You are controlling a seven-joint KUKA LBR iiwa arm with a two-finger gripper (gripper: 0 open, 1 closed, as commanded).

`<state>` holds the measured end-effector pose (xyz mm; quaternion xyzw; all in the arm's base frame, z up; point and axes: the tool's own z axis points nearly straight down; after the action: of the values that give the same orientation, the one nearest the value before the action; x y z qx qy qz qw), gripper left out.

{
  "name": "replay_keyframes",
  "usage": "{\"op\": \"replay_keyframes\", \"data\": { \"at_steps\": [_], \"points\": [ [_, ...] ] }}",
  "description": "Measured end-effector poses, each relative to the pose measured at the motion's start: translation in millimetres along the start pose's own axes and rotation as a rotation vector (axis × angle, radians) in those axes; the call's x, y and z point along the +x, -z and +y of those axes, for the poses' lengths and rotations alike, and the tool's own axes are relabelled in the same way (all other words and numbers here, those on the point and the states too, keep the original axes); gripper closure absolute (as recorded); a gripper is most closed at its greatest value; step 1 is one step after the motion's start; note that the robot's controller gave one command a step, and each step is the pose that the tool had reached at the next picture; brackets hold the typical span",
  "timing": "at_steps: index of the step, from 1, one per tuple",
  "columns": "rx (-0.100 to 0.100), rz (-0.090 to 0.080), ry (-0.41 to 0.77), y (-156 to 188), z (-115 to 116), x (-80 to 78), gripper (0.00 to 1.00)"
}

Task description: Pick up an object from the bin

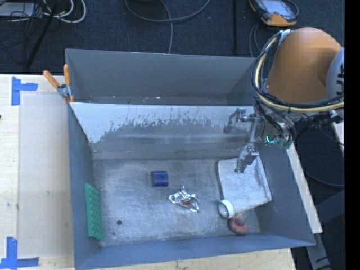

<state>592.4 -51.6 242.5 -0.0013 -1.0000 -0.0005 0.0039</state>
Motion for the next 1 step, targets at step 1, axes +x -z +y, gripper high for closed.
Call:
{"op": "replay_keyframes", "data": {
  "at_steps": [1],
  "points": [
    [-0.001, 0.004, -0.027, -133.9, 38.7, 57.0, 0.00]
  ]
}}
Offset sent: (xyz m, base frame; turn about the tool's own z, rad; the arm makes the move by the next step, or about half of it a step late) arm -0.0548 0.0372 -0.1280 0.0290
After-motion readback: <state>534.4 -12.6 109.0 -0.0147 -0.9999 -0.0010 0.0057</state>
